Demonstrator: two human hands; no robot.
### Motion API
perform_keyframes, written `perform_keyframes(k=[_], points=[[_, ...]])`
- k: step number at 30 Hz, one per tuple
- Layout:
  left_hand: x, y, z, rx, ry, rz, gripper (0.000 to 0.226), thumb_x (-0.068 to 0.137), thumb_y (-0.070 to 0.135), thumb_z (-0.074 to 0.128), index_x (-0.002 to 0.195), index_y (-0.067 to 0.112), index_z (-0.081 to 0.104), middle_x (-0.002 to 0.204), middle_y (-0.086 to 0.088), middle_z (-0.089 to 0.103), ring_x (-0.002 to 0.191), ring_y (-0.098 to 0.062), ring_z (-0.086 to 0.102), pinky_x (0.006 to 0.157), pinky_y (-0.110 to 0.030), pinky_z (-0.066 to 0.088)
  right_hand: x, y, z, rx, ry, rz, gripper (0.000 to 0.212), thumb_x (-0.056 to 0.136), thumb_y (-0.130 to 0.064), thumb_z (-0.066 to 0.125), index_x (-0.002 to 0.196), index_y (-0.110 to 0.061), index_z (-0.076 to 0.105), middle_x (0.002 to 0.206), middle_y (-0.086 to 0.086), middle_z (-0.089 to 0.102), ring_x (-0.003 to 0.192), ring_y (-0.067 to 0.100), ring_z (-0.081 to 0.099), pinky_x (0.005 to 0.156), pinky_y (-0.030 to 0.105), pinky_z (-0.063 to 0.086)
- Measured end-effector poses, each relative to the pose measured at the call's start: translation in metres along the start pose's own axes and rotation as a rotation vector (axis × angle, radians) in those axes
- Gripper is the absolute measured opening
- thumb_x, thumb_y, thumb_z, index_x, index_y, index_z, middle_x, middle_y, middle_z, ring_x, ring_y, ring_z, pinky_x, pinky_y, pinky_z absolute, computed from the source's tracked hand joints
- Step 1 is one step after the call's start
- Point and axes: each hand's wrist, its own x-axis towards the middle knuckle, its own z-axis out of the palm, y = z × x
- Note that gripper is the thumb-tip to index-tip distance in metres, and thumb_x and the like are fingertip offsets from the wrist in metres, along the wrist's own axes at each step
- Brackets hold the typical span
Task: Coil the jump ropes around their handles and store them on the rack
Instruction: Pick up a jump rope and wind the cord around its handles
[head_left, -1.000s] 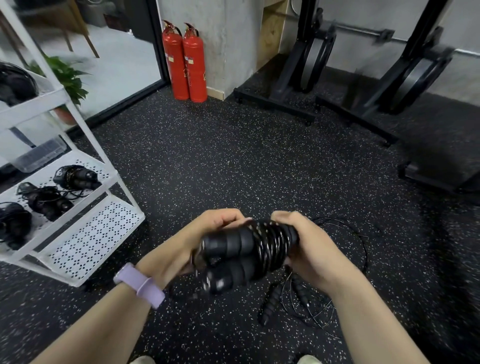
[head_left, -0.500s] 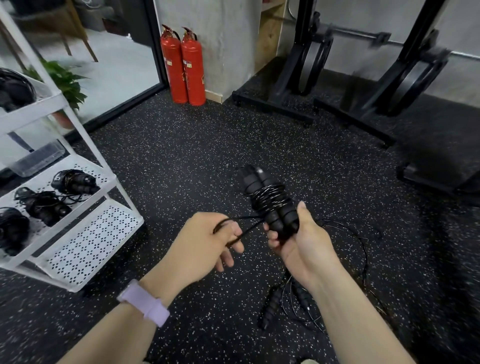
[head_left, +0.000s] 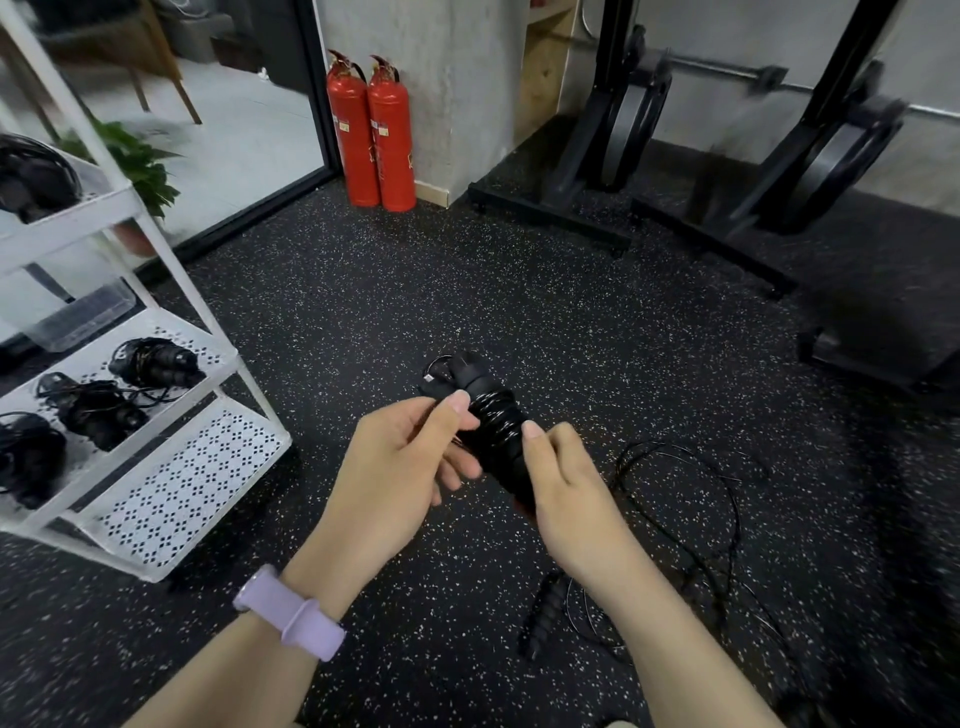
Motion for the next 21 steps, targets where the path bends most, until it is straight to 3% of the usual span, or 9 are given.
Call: perform_keyframes(k=[6, 12, 17, 21], points=[[-0.001, -0.003, 0.000, 0.076, 0.042, 0.094, 0.028, 0.102, 0.045, 0.055, 0.085, 0.033, 0.073, 0.057, 0.004, 0.063, 0.049, -0.006, 0.052, 0.052, -0.020, 0.046, -0.003, 0.002, -0.002, -0.012, -0.099, -0.133, 0.035, 0.108, -0.054, 0.035, 0.075, -0.042, 0.036, 0.065, -0.025, 0.049, 0.058, -0.001, 0.042, 0.053, 0.017, 0.037], [-0.003, -0.002, 0.000, 0.205, -0.052, 0.168, 0.022, 0.101, 0.040, 0.055, 0.091, 0.033, 0.072, 0.068, 0.013, 0.066, 0.063, 0.003, 0.058, 0.064, -0.012, 0.047, -0.005, 0.004, -0.011, -0.005, -0.123, -0.134, 0.035, 0.107, -0.055, 0.036, 0.078, -0.036, 0.037, 0.066, -0.021, 0.046, 0.060, 0.001, 0.040, 0.059, 0.026, 0.038], [-0.007, -0.002, 0.003, 0.305, 0.054, 0.258, 0.009, 0.091, 0.045, 0.068, 0.086, 0.039, 0.072, 0.073, 0.008, 0.064, 0.066, -0.001, 0.056, 0.064, -0.013, 0.044, -0.009, 0.005, -0.019, 0.060, -0.179, -0.125, 0.037, 0.105, -0.057, 0.041, 0.078, -0.031, 0.040, 0.068, -0.018, 0.044, 0.065, 0.007, 0.043, 0.069, 0.037, 0.042], [-0.010, 0.001, 0.005, 0.350, 0.112, 0.370, 0.007, 0.086, 0.044, 0.071, 0.082, 0.040, 0.073, 0.081, 0.014, 0.058, 0.075, 0.000, 0.054, 0.069, -0.007, 0.039, -0.008, 0.005, -0.026, 0.119, -0.169, -0.102, 0.038, 0.106, -0.053, 0.045, 0.074, -0.035, 0.044, 0.064, -0.022, 0.047, 0.058, -0.002, 0.047, 0.059, 0.013, 0.040]])
